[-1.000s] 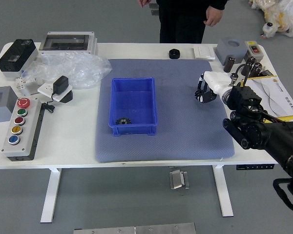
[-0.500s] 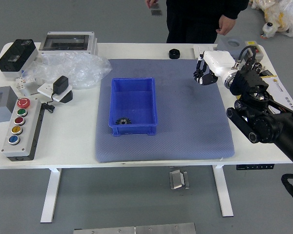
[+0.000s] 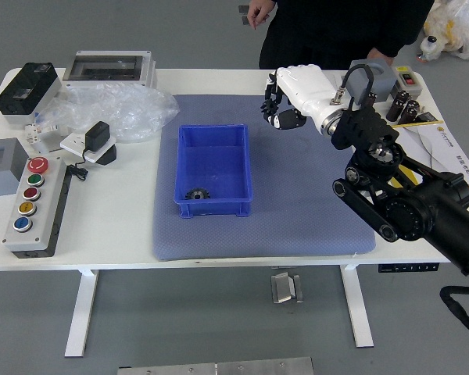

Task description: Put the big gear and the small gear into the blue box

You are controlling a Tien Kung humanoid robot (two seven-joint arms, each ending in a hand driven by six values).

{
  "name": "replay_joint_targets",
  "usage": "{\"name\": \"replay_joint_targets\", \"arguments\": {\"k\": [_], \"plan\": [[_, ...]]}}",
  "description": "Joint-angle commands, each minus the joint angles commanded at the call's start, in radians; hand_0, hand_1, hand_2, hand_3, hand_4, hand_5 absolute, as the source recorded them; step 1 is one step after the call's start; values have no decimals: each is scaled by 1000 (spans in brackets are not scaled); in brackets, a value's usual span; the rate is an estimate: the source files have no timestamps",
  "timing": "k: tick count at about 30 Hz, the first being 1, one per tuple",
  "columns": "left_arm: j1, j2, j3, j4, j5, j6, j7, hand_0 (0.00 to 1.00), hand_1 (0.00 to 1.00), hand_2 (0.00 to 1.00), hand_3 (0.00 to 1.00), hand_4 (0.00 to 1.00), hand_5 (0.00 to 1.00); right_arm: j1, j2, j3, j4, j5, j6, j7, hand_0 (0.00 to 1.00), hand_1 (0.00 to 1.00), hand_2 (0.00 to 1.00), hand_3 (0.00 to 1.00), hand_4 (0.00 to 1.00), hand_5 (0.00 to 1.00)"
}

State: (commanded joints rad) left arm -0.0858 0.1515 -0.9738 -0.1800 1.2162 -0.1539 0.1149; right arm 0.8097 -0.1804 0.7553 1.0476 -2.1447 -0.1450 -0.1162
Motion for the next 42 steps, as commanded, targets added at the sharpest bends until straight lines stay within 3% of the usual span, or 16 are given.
{"name": "replay_joint_targets", "arguments": {"k": [5,12,28,29,34,35,40,41,42], "plan": [[-2,-2,0,0,3,-1,1,850,821,799,823,681,301,-7,43,-32,51,6,-5,-5,472,338,381,347,652,51],[-7,-6,2,0,5,-1,3,850,821,799,823,681,302,-29,88,-70,60,31,-19,1,479,341,390,353,662,48],[-18,-12,-2,0,13,-4,2,850,820,799,823,681,302,-51,111,-83,19,103,-28,32,487,346,396,361,677,50],[-17,-12,-1,0,12,-3,3,850,820,799,823,681,302,-52,111,-82,17,104,-25,34,517,364,423,412,762,59],[-12,-12,5,0,7,-2,4,850,820,799,823,681,302,-54,113,-77,10,112,-8,40,517,364,423,412,762,59],[-11,-12,5,0,7,-2,4,850,820,799,823,681,302,-54,113,-76,10,113,-6,41,563,388,479,494,841,110],[-13,-11,5,0,7,-3,3,850,820,799,823,681,302,-54,115,-74,9,113,15,44,563,388,479,494,841,110],[-13,-10,6,0,7,-2,3,850,820,799,823,681,302,-55,115,-74,9,112,18,44,567,400,511,566,826,231],[-13,-9,6,0,7,-2,2,850,820,799,823,681,302,-55,115,-75,9,112,21,44,567,400,511,566,826,231]]}}
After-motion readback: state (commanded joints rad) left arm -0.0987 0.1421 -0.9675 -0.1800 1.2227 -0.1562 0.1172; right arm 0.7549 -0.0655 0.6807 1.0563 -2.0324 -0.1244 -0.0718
